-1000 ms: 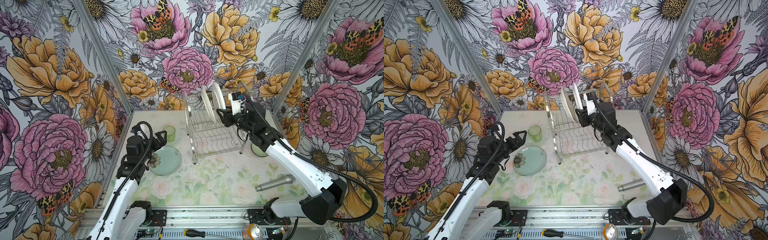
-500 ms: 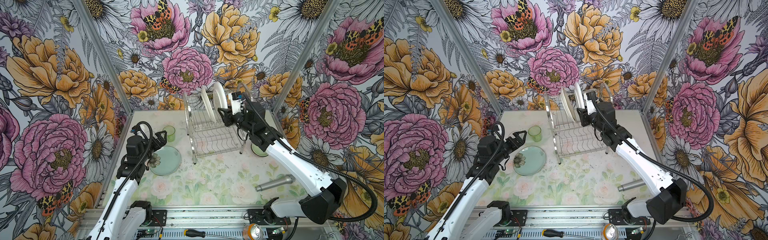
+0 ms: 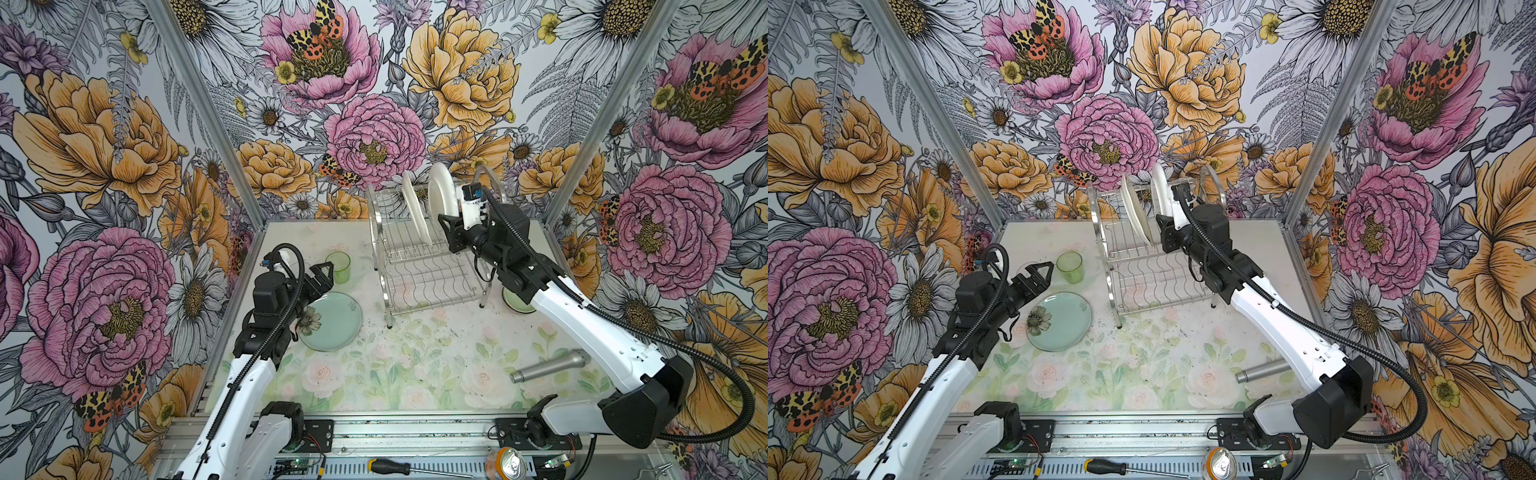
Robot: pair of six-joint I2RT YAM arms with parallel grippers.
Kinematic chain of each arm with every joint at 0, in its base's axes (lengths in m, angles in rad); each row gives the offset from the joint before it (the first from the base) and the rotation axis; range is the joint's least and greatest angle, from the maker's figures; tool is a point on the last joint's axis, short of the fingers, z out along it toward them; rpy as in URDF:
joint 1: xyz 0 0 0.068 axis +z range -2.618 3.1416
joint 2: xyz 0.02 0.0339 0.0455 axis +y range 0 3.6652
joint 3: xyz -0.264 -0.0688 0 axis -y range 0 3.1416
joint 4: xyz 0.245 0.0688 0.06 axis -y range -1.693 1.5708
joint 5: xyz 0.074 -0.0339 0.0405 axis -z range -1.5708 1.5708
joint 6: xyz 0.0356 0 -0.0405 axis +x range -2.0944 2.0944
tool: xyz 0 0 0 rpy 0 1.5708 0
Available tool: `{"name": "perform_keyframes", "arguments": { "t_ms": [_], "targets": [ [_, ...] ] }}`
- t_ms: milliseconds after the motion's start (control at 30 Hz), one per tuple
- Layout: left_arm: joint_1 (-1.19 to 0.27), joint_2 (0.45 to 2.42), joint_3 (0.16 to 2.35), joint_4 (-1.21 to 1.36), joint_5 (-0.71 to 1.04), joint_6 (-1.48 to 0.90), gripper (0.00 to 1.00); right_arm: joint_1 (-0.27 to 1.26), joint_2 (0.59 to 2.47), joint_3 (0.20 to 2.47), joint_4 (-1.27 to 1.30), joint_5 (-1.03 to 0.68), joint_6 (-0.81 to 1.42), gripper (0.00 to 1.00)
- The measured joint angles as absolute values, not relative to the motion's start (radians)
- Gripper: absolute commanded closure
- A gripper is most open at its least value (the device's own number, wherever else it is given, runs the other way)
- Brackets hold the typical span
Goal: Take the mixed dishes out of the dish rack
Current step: 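Close the right gripper on the rim of the watermelon plate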
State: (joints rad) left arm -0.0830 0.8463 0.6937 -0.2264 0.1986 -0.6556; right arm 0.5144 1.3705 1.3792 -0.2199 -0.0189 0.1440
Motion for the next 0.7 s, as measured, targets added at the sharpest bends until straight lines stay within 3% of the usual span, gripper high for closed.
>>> {"name": "perform_keyframes", "arguments": {
  "t_ms": [700],
  "targets": [
    [-0.073, 0.846, 0.69, -0.227, 0.199, -0.656, 0.01, 0.553, 1.37, 1.379, -0.197, 0.057, 0.08, 0.87]
  ]
}}
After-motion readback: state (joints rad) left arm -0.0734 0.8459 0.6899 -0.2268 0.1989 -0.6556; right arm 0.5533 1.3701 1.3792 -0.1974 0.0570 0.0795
